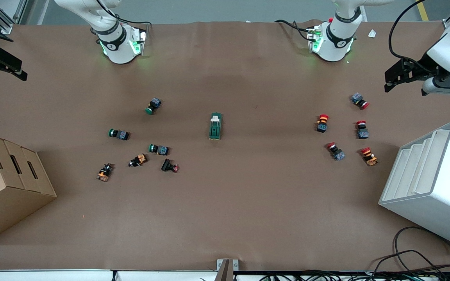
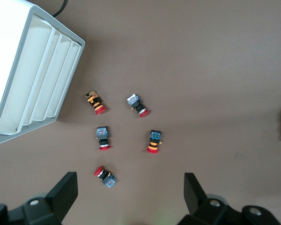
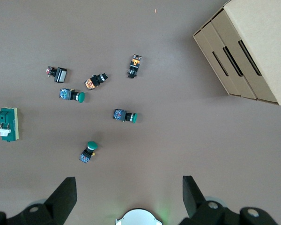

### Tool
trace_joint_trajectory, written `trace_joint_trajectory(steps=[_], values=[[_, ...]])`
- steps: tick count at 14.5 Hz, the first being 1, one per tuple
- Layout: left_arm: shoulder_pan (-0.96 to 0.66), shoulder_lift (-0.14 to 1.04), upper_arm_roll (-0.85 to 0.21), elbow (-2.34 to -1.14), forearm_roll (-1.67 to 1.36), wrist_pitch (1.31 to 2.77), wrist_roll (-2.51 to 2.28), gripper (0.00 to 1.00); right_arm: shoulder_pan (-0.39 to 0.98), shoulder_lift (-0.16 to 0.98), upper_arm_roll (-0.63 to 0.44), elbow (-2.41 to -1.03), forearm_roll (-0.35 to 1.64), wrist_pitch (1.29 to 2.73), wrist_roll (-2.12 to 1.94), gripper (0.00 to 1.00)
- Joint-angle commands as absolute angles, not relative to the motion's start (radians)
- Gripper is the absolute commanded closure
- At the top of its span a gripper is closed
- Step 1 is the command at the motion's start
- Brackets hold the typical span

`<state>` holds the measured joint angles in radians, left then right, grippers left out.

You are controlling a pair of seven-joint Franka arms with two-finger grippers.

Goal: Close load switch with both arms
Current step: 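Move the left gripper over the green load switch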

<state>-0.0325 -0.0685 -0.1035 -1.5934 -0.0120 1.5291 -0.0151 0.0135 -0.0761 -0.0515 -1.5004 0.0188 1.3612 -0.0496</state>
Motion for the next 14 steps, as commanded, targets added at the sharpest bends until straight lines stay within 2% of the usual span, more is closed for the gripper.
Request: trace_joint_trajectory(steps=[1, 6, 8, 14], values=[[-0.031, -0.066, -0.115, -1.582, -0.021, 1.525, -0.034, 0.0, 0.017, -0.098, -0.051, -1.513, 0.021, 1.364, -0.041, 0.0], [-0.037, -0.048, -0.118, -1.574, -0.02, 1.535, -0.035, 0.0, 0.017, -0.098, -0.051, -1.513, 0.021, 1.364, -0.041, 0.0], [-0.058, -0.037, -0.155, -1.585, -0.021, 1.59, -0.046, 0.0, 0.018, -0.098, -0.049, -1.513, 0.023, 1.364, -0.041, 0.0], [-0.095, 0.106, -0.421, -1.588, 0.062, 1.725, -0.409, 0.0, 0.017, -0.092, -0.051, -1.514, 0.026, 1.365, -0.043, 0.0]])
